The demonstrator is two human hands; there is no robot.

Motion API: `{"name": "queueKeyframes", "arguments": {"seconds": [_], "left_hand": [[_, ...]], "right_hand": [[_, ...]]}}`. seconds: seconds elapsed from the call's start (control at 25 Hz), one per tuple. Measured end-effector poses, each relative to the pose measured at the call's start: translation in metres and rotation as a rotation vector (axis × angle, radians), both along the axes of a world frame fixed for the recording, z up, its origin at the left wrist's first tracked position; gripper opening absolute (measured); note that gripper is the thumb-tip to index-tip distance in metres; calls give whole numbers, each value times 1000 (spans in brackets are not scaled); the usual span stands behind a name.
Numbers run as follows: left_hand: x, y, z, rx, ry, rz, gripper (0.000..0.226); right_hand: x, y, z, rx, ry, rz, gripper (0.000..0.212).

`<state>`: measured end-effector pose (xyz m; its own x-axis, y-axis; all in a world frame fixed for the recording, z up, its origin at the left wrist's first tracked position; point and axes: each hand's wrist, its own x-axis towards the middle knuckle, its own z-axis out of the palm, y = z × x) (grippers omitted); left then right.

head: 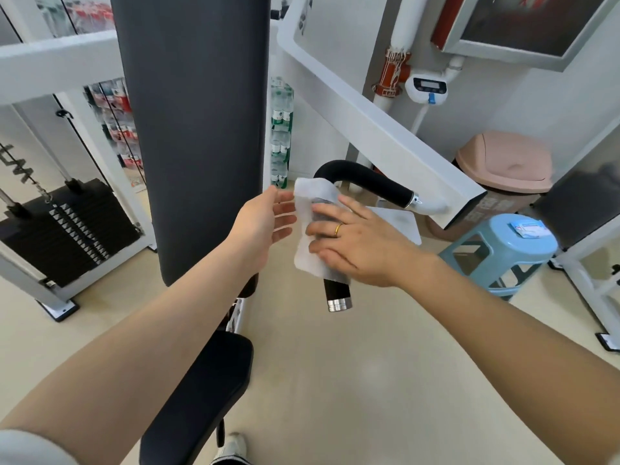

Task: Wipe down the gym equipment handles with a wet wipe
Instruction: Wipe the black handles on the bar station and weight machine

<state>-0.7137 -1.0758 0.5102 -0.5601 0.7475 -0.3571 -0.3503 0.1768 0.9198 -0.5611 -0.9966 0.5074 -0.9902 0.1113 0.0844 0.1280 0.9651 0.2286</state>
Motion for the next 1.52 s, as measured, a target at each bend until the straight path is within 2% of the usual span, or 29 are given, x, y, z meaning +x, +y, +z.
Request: {"name": "queueKeyframes", "arguments": {"seconds": [0.08, 0.16, 0.24, 0.32, 0.4, 0.48, 0.56, 0.64, 0.72, 0.8, 0.88, 0.92, 1.08, 1.16, 1.28, 1.36, 1.44, 1.52], "left_hand": [[-5, -3, 0, -10, 23, 6, 35], [-10, -3, -1, -23, 22, -1, 36], [-12, -1, 1, -35, 4, -16, 35], [-13, 3, 4, -25, 7, -40, 33], [-16, 8, 8, -24, 66, -46, 26], [-17, 13, 10, -25, 162, -92, 20], [-14, 16, 9, -11, 227, -227, 30], [-7, 20, 7, 5, 248, -331, 39], [-5, 24, 6, 36, 242, -349, 43], [-8, 28, 8, 48, 224, -344, 45], [-11, 29, 9, 49, 204, -343, 46], [-11, 29, 8, 45, 208, -349, 46], [-11, 28, 7, 39, 216, -350, 44], [-10, 27, 7, 32, 197, -335, 38], [-8, 26, 5, 4, 165, -319, 23], [-6, 23, 6, -20, 108, -293, 25], [-4, 19, 5, -32, 105, -300, 38], [2, 14, 2, 36, 94, -237, 30]], "right_hand": [[0, -10, -13, 62, -61, 67, 47], [4, -15, -20, 32, -106, 173, 46], [-8, -2, -9, 14, -128, 130, 49], [-29, 19, 4, -18, -79, 0, 54], [-50, 36, 10, -79, -2, -151, 50], [-59, 51, 8, -227, 170, -329, 46], [-42, 69, 4, -322, 312, -549, 43], [-10, 76, -5, -243, 293, -788, 42], [1, 75, -10, -166, 277, -903, 42], [-21, 71, -6, -231, 374, -735, 41], [-40, 73, -5, -317, 393, -494, 41], [-38, 78, -5, -360, 402, -451, 41], [-11, 88, -13, -442, 538, -764, 38], [-34, 69, -10, -539, 655, -598, 36], [-55, 33, -8, -823, 690, -363, 34], [-43, 14, -13, -987, 648, -328, 34], [-29, -5, -18, -1076, 596, -295, 37], [-24, -10, -18, -1098, 641, -356, 40]]}}
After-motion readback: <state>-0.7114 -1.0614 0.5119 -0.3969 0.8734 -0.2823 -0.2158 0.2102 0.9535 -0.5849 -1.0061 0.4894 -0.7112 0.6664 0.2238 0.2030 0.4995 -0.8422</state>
